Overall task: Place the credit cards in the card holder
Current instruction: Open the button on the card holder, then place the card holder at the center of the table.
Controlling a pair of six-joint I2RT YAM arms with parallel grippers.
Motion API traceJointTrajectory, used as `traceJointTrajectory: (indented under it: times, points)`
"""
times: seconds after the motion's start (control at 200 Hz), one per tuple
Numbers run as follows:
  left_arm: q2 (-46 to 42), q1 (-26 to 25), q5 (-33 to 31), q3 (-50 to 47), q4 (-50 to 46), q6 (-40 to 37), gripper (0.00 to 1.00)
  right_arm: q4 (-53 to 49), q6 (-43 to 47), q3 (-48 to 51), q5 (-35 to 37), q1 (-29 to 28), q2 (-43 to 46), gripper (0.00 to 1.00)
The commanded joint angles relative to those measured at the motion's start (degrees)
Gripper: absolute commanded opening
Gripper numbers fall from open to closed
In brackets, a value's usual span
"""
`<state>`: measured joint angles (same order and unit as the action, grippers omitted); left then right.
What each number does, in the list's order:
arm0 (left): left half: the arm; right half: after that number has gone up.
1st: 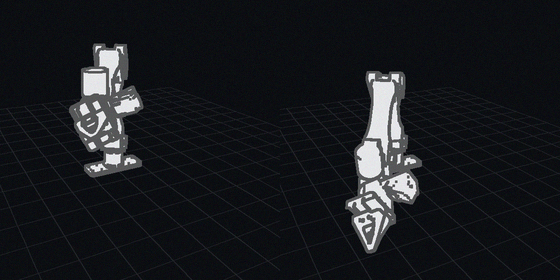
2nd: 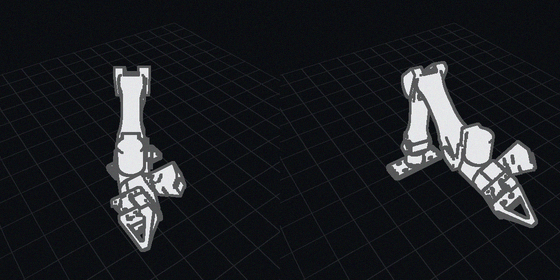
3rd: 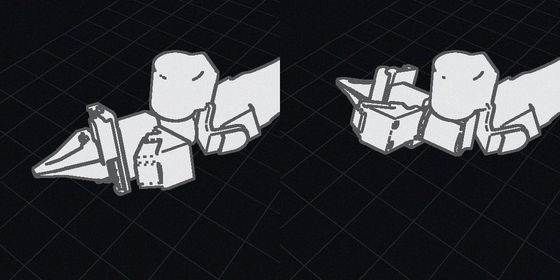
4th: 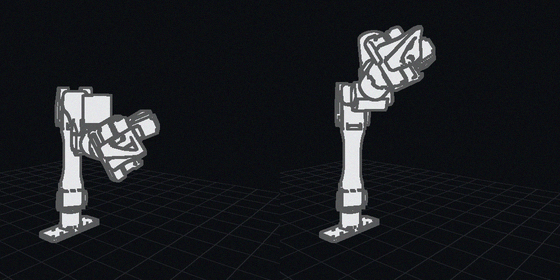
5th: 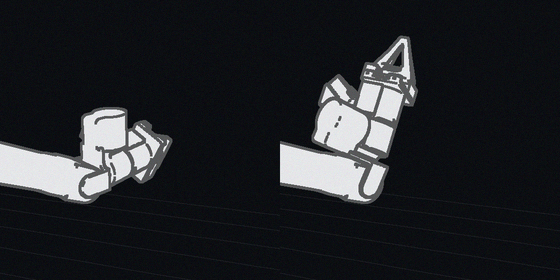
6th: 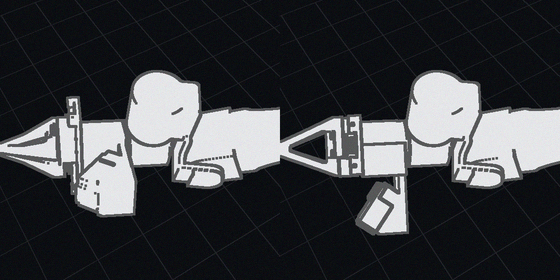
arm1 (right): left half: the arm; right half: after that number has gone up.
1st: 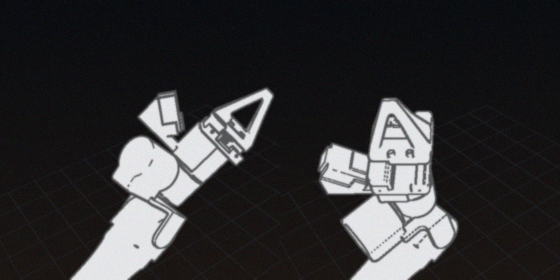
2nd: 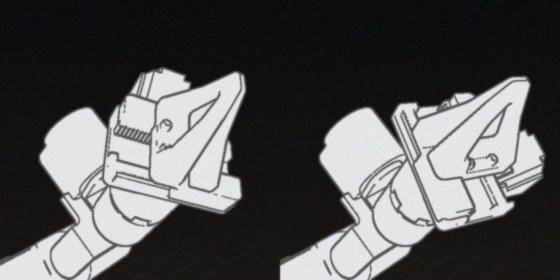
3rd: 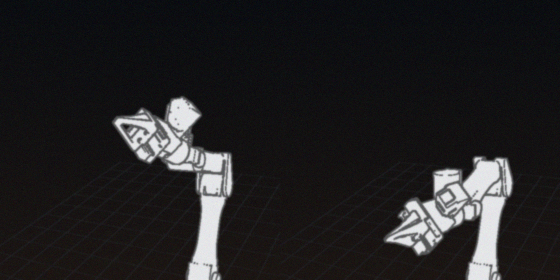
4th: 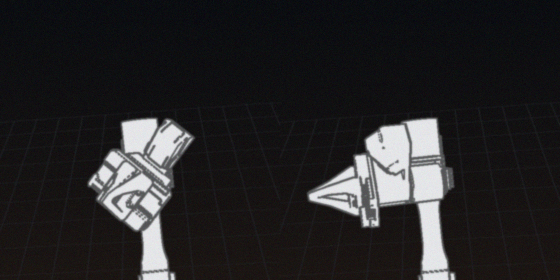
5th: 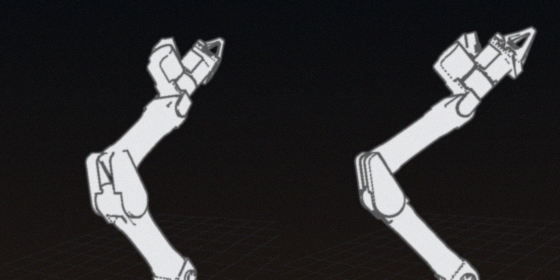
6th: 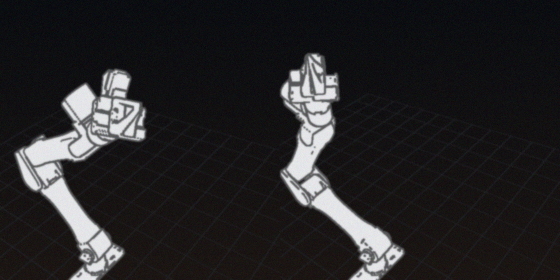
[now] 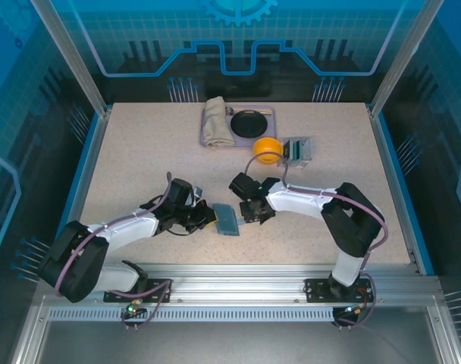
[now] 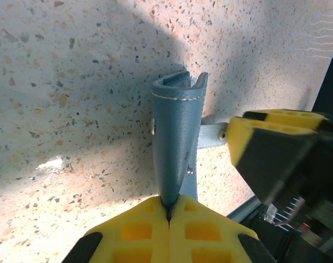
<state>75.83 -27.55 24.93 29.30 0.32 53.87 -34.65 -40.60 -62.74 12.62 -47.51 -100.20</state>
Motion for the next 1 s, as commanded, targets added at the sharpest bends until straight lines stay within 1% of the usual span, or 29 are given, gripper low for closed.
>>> traceJointTrajectory:
  times: [0.0, 0.07, 0.16, 0.255, 0.41, 0.465, 0.53, 0.545, 0.565, 0.585, 0.615, 0.64, 0.685, 0.715, 0.775, 0.855, 0.93, 0.995]
  points:
    - [1.21, -0.04, 1.17, 0.75, -0.84, -1.32, 0.00, 4.19, -0.03, 0.99, -8.52, 1.66, 4.69, 0.37]
    - [1.67, -0.04, 1.21, 1.10, -1.05, -1.55, 0.00, 6.82, -0.47, 1.56, -13.45, 2.45, 5.31, 0.42]
    - [2.21, -0.04, 1.26, 1.58, -1.29, -1.70, 0.00, 8.56, -0.88, 1.30, -16.78, 2.70, 4.66, 0.49]
    - [2.47, -0.07, 1.35, 1.69, -1.19, -1.61, 0.00, 8.00, -1.23, 0.31, -17.52, 2.73, 2.56, 0.51]
    - [2.26, -0.01, 1.20, 1.78, -1.26, -1.46, 0.00, 7.42, -1.20, -0.08, -17.92, 2.87, -0.53, 0.52]
    - [2.21, -0.12, 1.15, 1.81, -1.42, -1.54, 0.00, 7.02, -0.85, 0.03, -17.63, 2.95, -1.27, 0.48]
    - [2.35, -0.04, 1.01, 2.05, -1.83, -1.69, 0.00, 6.76, -0.62, 0.28, -17.47, 3.09, -1.30, 0.34]
    - [2.38, -0.06, 0.91, 2.12, -2.01, -1.74, 0.00, 6.78, -0.62, 0.37, -17.39, 3.11, -1.15, 0.33]
    - [2.47, -0.05, 0.80, 2.23, -2.22, -1.83, 0.00, 6.93, -0.62, 0.64, -17.24, 3.29, -0.90, 0.29]
    - [2.48, -0.13, 0.67, 2.40, -2.61, -1.94, 0.02, 6.96, -0.62, 0.84, -17.20, 3.35, -0.65, 0.27]
    - [2.61, -0.12, 0.14, 2.71, -3.53, -2.03, 0.09, 6.97, -0.70, 1.36, -17.22, 3.88, 0.02, 0.21]
    - [2.65, -0.13, -0.44, 3.03, -4.49, -2.23, 0.13, 7.05, -0.66, 1.66, -17.19, 4.18, 0.46, 0.18]
    - [2.74, -0.12, -1.43, 3.68, -6.32, -2.65, 0.27, 7.32, -0.71, 2.70, -17.24, 4.95, 1.88, 0.12]
    - [2.74, -0.22, -2.09, 4.19, -7.54, -2.89, 0.33, 7.41, -0.71, 3.28, -17.26, 5.62, 2.81, 0.10]
    - [2.79, -0.35, -3.15, 5.18, -9.40, -3.41, 0.37, 7.54, -0.93, 4.86, -17.19, 6.73, 4.57, 0.05]
    - [2.92, -0.78, -4.70, 7.13, -12.18, -4.13, 0.50, 8.34, -1.16, 7.36, -17.81, 8.32, 7.07, 0.05]
    - [3.42, -1.62, -6.21, 9.72, -14.98, -5.02, 0.53, 9.76, -1.65, 9.92, -19.34, 9.83, 8.15, 0.06]
    - [4.28, -2.92, -7.25, 12.25, -16.95, -5.80, 0.53, 11.64, -2.54, 11.97, -20.60, 10.76, 8.62, 0.07]
